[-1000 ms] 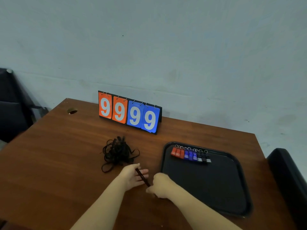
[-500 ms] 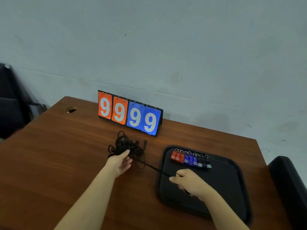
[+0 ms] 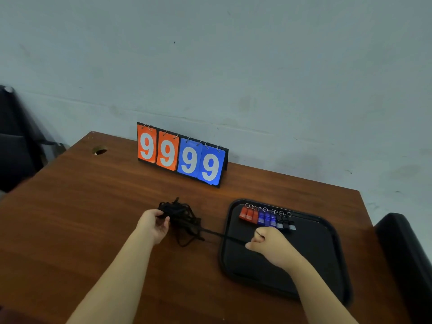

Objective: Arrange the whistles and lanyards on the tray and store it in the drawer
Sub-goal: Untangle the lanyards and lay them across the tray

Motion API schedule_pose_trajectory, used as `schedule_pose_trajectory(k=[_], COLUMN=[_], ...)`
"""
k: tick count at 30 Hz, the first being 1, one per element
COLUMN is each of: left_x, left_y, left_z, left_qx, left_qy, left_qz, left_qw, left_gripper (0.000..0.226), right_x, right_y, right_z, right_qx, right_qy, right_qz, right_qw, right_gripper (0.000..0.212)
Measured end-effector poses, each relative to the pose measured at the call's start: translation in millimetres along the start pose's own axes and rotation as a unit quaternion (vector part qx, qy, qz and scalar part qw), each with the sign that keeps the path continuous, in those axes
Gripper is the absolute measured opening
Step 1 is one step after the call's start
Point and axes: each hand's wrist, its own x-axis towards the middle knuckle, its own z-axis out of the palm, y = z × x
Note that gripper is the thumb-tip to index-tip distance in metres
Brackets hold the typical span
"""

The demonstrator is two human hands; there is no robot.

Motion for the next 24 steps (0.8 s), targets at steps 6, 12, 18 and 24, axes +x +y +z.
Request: schedule_pose_trajectory(k=[6,12,18,24], left_x=[-5.2,-5.3,-8.4,-7.6], left_y=[12.9,15.0,19.1,20.4], left_z=[-8.9,-13.1,-15.0,-24.4], left_qx=[0.014,-0.108,-0.032,-0.150], left_qy=[-0.059,0.001,0.023,0.028], left_qz=[-0.013,-0.015,-0.001,0.042], left_qw=[0.998,0.994,0.999,0.987], left_gripper=[0.018,0.014,0.021,0.041], right_x=[0.4,2.8,-5.4,-3.1], right_y=[-4.8,-16.7,-24.1,-24.2], right_z=[-10.8,-8.1,-5.4,-3.2], right_qx=[0.129,0.101,-0.136,-0.095], right_qy=[0.124,0.232,0.011,-0.015], right_qz=[-0.007,-0.012,-0.058,-0.094], right_qw=[0.984,0.967,0.989,0.991], right_gripper=[0.044,0.046,0.036,0.010])
